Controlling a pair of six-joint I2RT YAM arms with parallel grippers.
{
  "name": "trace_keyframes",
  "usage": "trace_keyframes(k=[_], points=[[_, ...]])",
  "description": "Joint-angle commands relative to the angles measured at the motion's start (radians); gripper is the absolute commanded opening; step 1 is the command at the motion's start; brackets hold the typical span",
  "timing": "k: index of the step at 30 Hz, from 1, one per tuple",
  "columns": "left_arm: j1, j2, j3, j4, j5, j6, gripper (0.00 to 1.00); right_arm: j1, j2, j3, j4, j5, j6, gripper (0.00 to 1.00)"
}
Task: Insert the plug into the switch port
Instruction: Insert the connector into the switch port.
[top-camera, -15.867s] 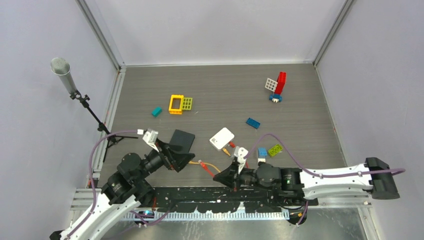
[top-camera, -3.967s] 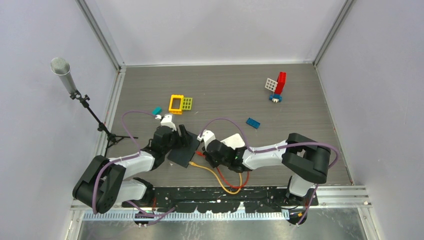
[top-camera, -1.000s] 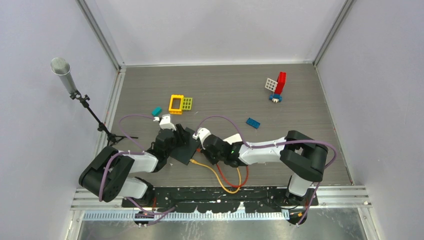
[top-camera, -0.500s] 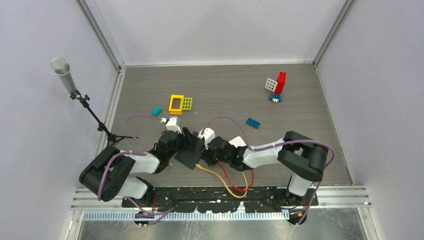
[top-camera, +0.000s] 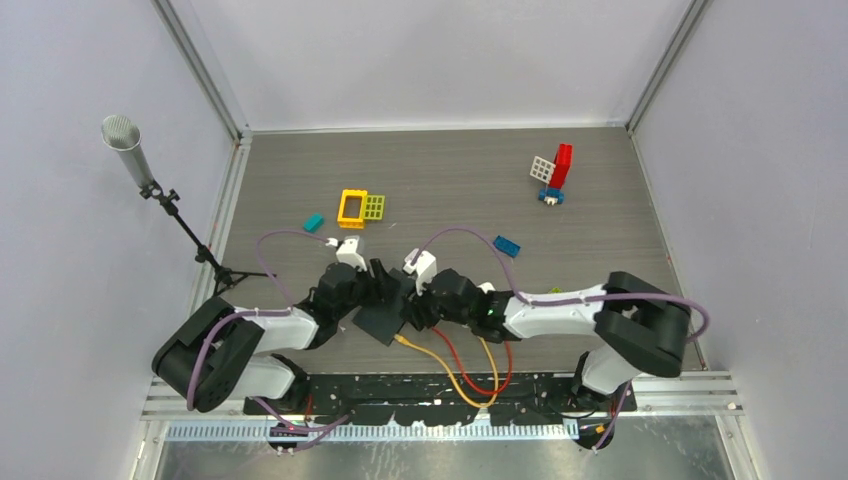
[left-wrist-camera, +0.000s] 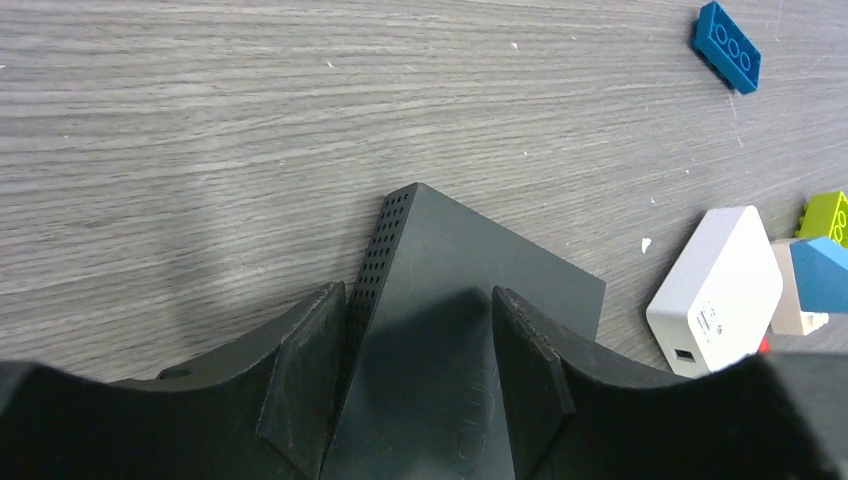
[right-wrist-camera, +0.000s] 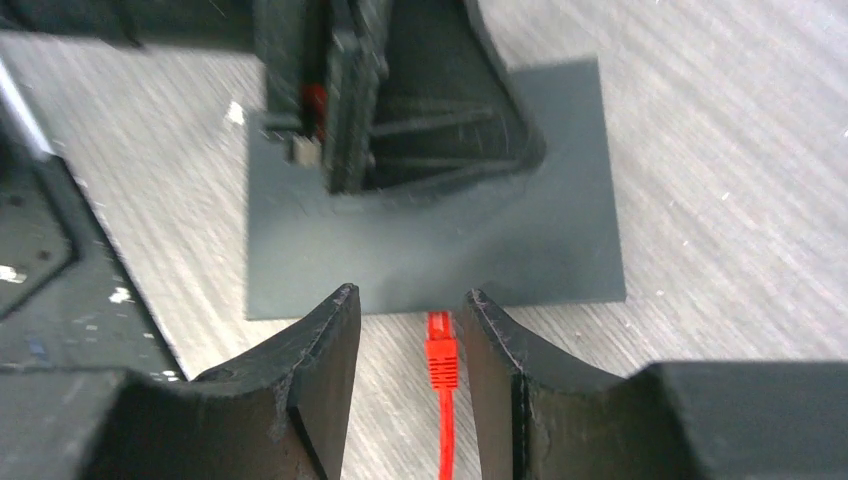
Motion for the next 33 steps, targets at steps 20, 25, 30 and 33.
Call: trace_keyframes(k=[20,25,30,33], points=[[-0.016,0.011,-0.012,-0.17,0.049,-0.021,0.59,0.003,-0.017,-0.144,0.124,-0.042,0.017,0.5],[-0.016,0.016,-0.01,-0.168,0.051,-0.021,0.59,0.003,-0.004,-0.138,0.111,-0.017,0.004,0.42],[-0.016,0.015,-0.012,-0.168,0.054,-0.024,0.59,0.003,0.006,-0.128,0.1,-0.021,-0.002,0.21],[-0.016,0.017,-0.017,-0.166,0.076,-0.026,0.57,0.003,0.016,-0.124,0.12,-0.015,-0.005,0.09]])
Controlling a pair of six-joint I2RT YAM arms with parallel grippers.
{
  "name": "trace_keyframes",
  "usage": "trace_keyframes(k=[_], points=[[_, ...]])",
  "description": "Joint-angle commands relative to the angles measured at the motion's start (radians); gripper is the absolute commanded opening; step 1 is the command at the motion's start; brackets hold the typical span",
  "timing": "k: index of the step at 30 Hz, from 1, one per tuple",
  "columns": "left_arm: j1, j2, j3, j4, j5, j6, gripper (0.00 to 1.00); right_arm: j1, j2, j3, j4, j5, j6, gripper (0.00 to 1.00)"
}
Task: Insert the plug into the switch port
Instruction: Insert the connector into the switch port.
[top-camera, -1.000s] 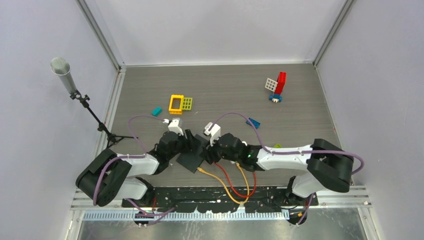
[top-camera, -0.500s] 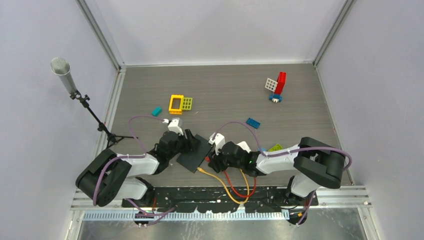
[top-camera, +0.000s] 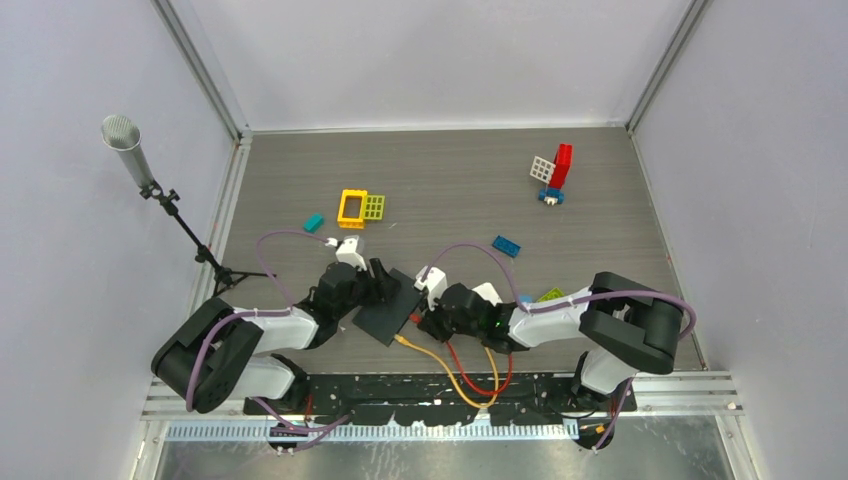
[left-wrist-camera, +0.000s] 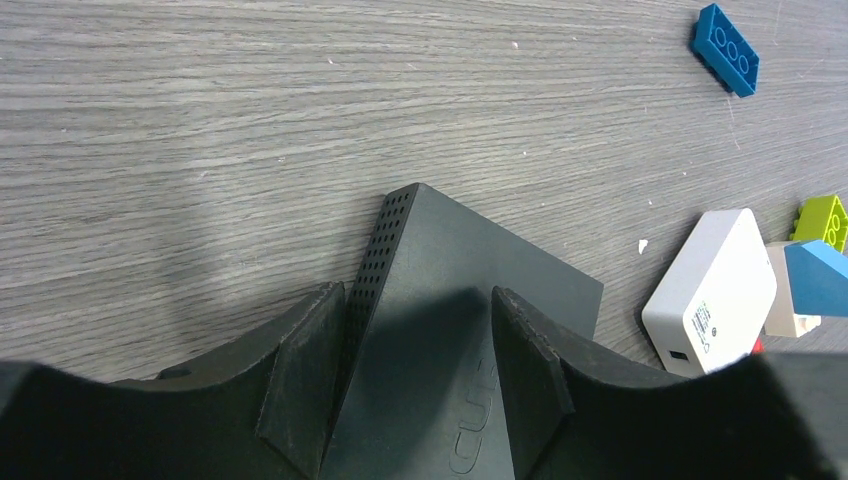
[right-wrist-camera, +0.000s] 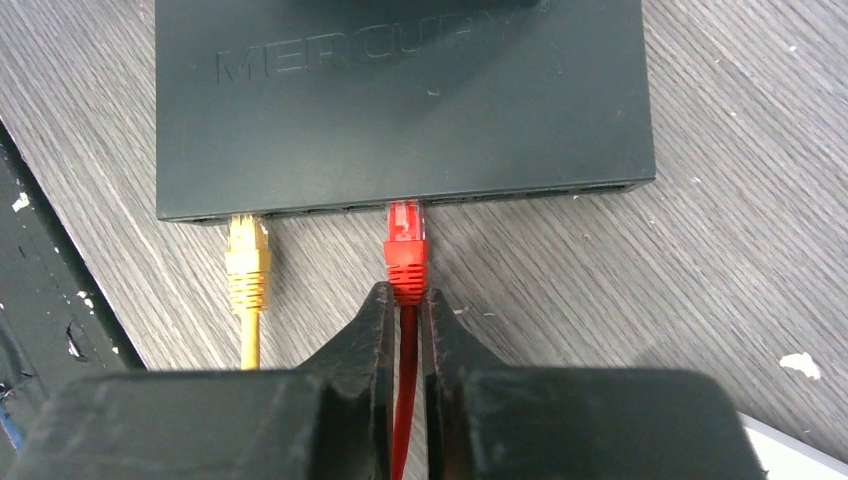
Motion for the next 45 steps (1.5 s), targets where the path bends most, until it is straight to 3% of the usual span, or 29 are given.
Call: trace_keyframes(k=[1,6,12,20,36,45], points=[[-0.011,0.026,-0.026,-0.139,0.079,-0.011,0.57,0.003,0.027,0.028,0.034,0.021,-0.006,0.06],[-0.012,0.007,-0.062,-0.132,0.114,-0.028,0.56,0.003,0.037,0.059,0.042,0.078,0.002,0.0],[-0.05,0.004,-0.084,-0.132,0.096,-0.045,0.54,0.0,0.043,0.13,0.026,0.185,0.007,0.0],[-0.107,0.059,-0.104,-0.081,0.054,-0.074,0.51,0.003,0.09,0.239,0.058,0.136,0.051,0.0],[-0.13,0.16,-0.107,0.02,0.057,-0.085,0.49,-0.002,-0.057,0.271,0.028,0.132,0.005,0.0],[-0.14,0.169,-0.102,0.019,0.054,-0.086,0.49,-0.007,0.073,0.236,0.128,0.13,0.033,0.0]])
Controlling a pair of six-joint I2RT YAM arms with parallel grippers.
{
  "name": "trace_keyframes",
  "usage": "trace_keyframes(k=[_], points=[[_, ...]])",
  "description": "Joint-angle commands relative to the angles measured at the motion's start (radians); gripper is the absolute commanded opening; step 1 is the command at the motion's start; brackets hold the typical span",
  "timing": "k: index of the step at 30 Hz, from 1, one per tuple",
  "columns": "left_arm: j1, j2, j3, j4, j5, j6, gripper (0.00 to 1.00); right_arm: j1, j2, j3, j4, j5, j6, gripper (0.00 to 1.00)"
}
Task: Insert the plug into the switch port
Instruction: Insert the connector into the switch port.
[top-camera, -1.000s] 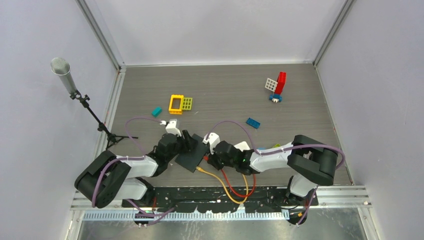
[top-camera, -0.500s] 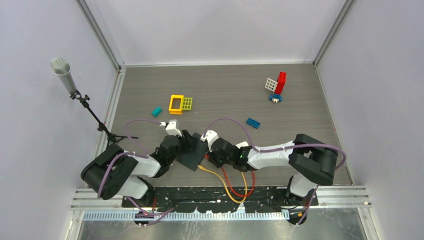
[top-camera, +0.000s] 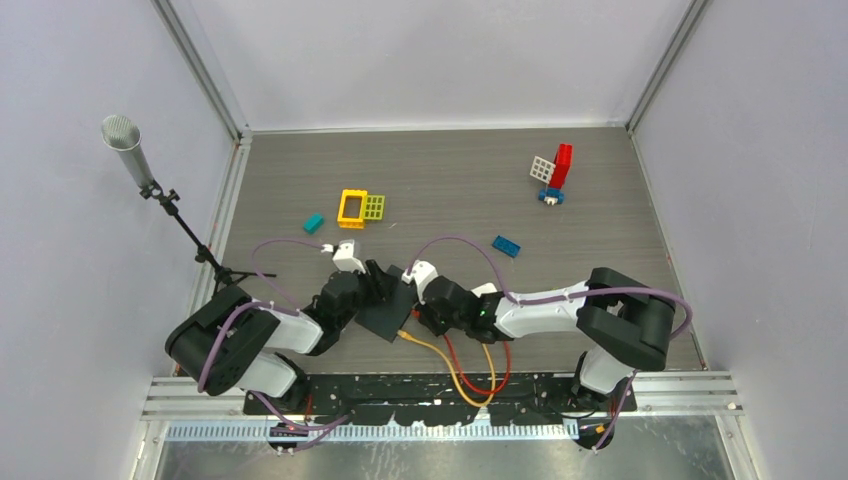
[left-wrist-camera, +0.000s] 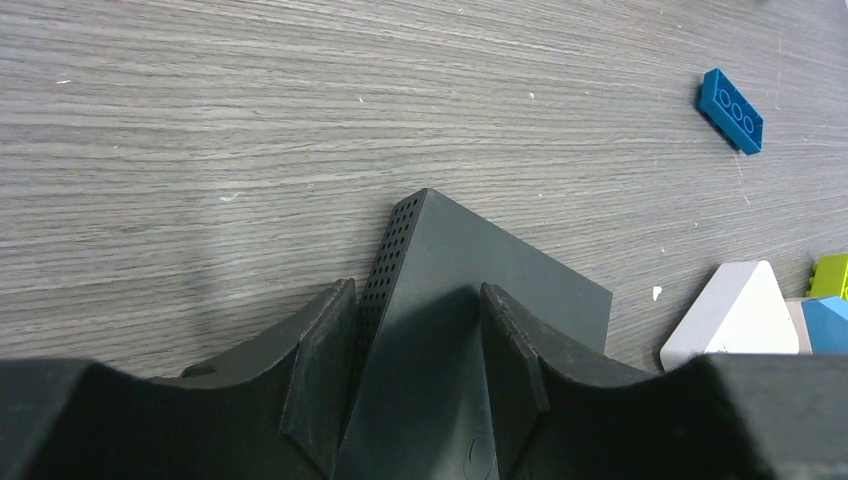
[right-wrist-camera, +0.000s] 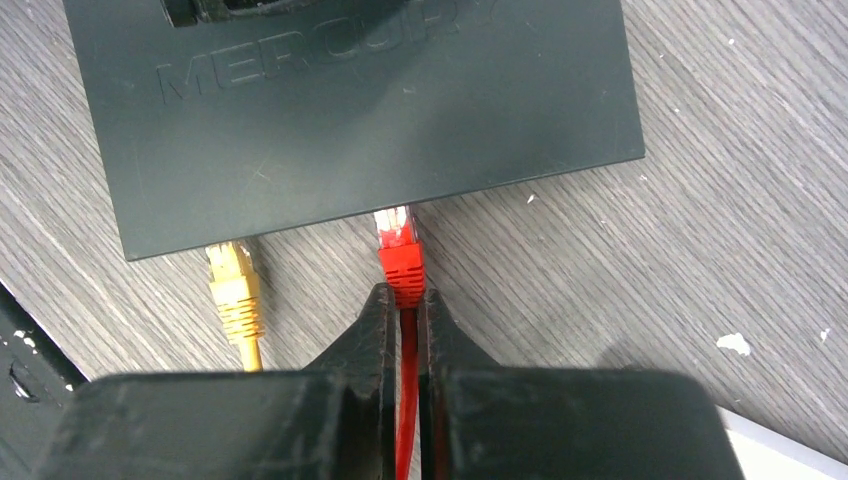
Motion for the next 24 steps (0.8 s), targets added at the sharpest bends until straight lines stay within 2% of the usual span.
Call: trace_keyframes(k=[1,6,10,16,19,22,24], points=[[-0.078,0.054,-0.042,-0.218,0.213,-0.053,0.49,-0.012,0.057,0.07,0.416,0.024,0.041,0.01],[-0.084,0.044,-0.044,-0.22,0.21,-0.055,0.49,-0.012,0.081,0.099,0.407,0.005,0.04,0.01],[-0.084,0.008,-0.043,-0.249,0.185,-0.058,0.49,-0.012,0.014,0.094,0.366,0.037,0.008,0.0],[-0.082,-0.088,0.006,-0.396,0.076,-0.049,0.53,-0.014,-0.053,0.067,0.253,0.029,-0.062,0.0],[-0.077,-0.142,0.047,-0.482,0.041,-0.02,0.59,-0.015,0.002,0.055,0.209,-0.007,-0.065,0.0],[-0.06,-0.18,0.097,-0.573,0.005,0.02,0.74,-0.015,0.052,0.026,0.224,-0.033,-0.037,0.0],[-0.034,-0.197,0.131,-0.618,0.002,0.045,0.81,-0.015,0.058,-0.001,0.249,-0.033,-0.019,0.01]])
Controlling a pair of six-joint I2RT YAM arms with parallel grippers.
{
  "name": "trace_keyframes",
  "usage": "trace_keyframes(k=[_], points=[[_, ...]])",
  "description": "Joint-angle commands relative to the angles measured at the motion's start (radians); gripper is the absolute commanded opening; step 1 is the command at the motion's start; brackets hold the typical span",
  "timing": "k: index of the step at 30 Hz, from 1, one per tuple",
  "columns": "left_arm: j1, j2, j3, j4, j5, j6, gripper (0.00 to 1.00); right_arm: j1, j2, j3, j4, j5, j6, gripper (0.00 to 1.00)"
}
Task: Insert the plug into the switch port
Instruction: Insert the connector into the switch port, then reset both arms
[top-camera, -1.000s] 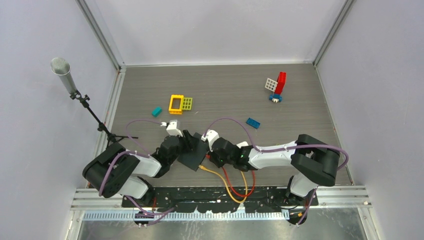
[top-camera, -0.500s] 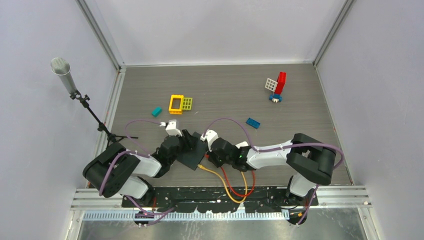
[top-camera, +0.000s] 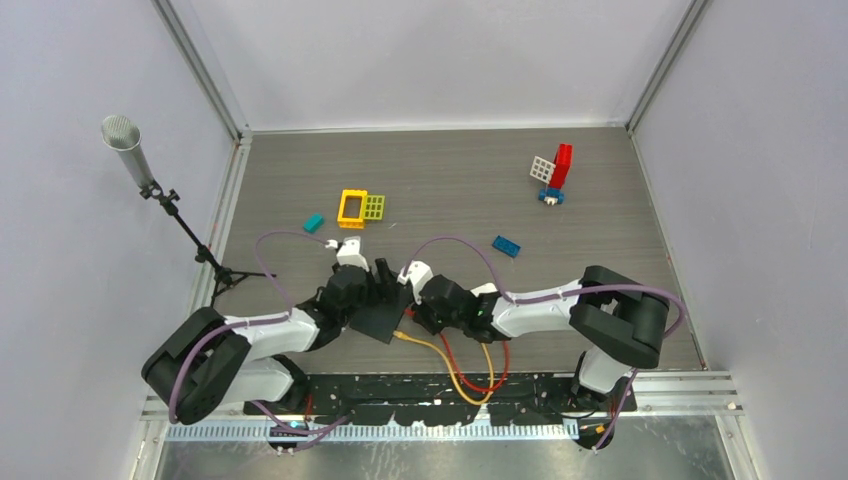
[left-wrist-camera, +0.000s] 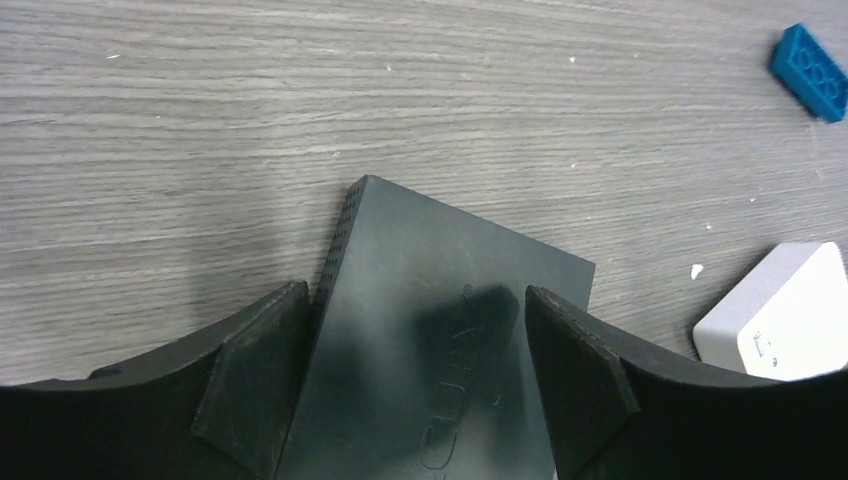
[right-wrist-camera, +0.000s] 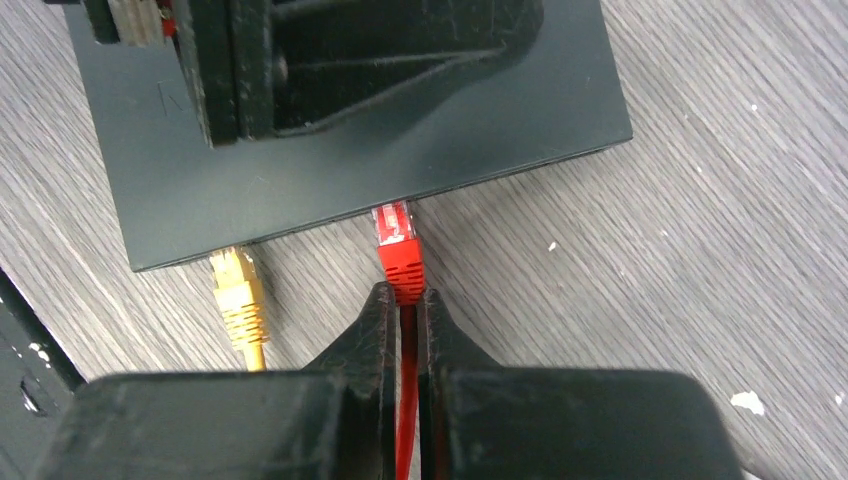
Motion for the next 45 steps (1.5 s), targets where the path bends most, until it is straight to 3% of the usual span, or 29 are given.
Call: trace_keyframes(k=[1,3,6,9,15,20,24,29,38,45], points=[[0.022,-0.031,0.061,-0.272,0.075,0.038,0.83,-0.013,0.022,-0.017,0.202,-0.002,0.036,0.01],[0.059,-0.049,0.098,-0.32,0.084,0.059,0.86,-0.012,0.015,-0.034,0.206,0.005,0.043,0.01],[0.101,-0.086,0.176,-0.426,0.04,0.076,0.99,-0.013,0.0,-0.043,0.195,0.012,0.042,0.03],[0.117,-0.131,0.25,-0.543,-0.049,0.102,1.0,-0.012,-0.005,-0.042,0.186,0.009,0.039,0.08],[0.134,-0.252,0.36,-0.755,-0.22,0.136,1.0,-0.012,0.027,0.001,0.187,-0.003,0.041,0.34],[0.135,-0.403,0.36,-0.932,-0.239,0.104,1.0,-0.012,-0.035,0.12,0.061,-0.048,0.023,0.52],[0.135,-0.55,0.306,-0.977,-0.124,0.127,1.0,-0.012,-0.191,0.152,-0.05,-0.033,0.043,0.55],[0.134,-0.664,0.257,-1.06,-0.141,0.05,1.0,-0.012,-0.457,0.09,-0.197,0.127,0.142,0.56],[0.132,-0.717,0.263,-1.103,-0.133,0.027,1.0,-0.012,-1.122,-0.194,-0.467,0.407,0.321,0.6],[0.132,-0.725,0.329,-1.214,-0.151,-0.037,1.0,-0.012,-1.479,-0.237,-0.655,0.566,0.353,0.64]])
